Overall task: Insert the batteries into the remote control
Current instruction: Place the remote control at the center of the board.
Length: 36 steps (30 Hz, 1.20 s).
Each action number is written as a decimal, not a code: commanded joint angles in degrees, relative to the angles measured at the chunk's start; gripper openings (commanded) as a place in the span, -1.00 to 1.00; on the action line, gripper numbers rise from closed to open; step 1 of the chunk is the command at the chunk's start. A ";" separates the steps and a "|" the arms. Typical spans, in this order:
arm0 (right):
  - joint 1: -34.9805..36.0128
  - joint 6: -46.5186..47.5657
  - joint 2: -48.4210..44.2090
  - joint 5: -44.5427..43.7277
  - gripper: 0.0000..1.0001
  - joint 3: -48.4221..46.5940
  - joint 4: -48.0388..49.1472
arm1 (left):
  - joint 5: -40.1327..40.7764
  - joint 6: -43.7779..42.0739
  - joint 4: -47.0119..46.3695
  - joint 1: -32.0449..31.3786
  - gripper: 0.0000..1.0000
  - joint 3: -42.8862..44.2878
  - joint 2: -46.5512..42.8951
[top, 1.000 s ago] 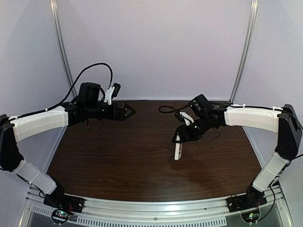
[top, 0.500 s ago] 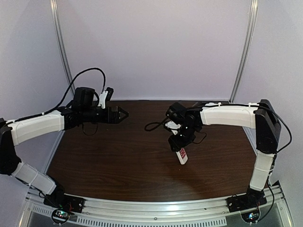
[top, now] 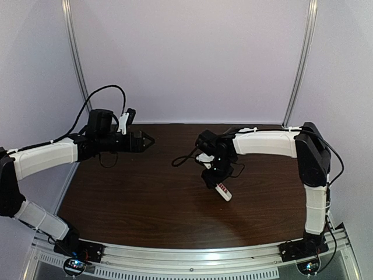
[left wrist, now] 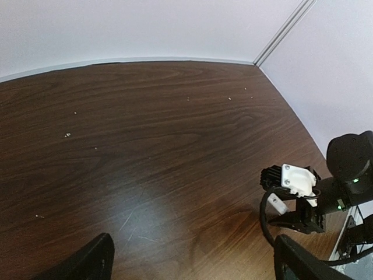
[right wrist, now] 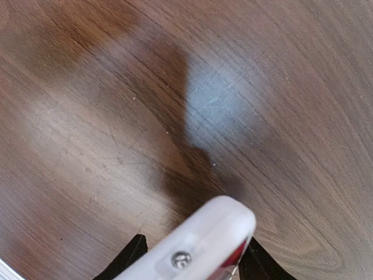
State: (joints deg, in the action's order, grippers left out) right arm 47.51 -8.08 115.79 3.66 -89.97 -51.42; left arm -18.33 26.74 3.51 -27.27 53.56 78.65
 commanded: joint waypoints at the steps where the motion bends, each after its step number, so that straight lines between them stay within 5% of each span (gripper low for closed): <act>1: 0.78 0.67 3.53 1.46 -0.49 -1.59 -0.38 | -0.86 -0.11 -2.69 0.89 0.95 -1.03 -1.18; 14: 1.52 0.51 6.30 2.80 -0.26 -3.32 -1.16 | -0.91 -0.73 -3.07 1.66 0.95 -1.97 -1.58; 31: 1.20 -0.48 2.68 3.26 0.68 -3.45 0.54 | -2.68 -0.46 -3.06 1.78 0.95 -1.70 -1.00; 33: 0.88 -0.82 1.32 3.82 0.96 -3.09 1.43 | -2.96 -0.30 -3.07 1.80 0.95 -1.66 -0.96; 36: -0.22 -1.49 -2.56 5.80 0.99 -1.99 4.53 | -3.52 0.50 -3.07 1.78 0.95 -1.32 -1.17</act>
State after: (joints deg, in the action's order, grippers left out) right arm 48.38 -8.43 120.16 7.40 -92.49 -50.94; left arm -20.53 26.72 2.98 -26.06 52.03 78.30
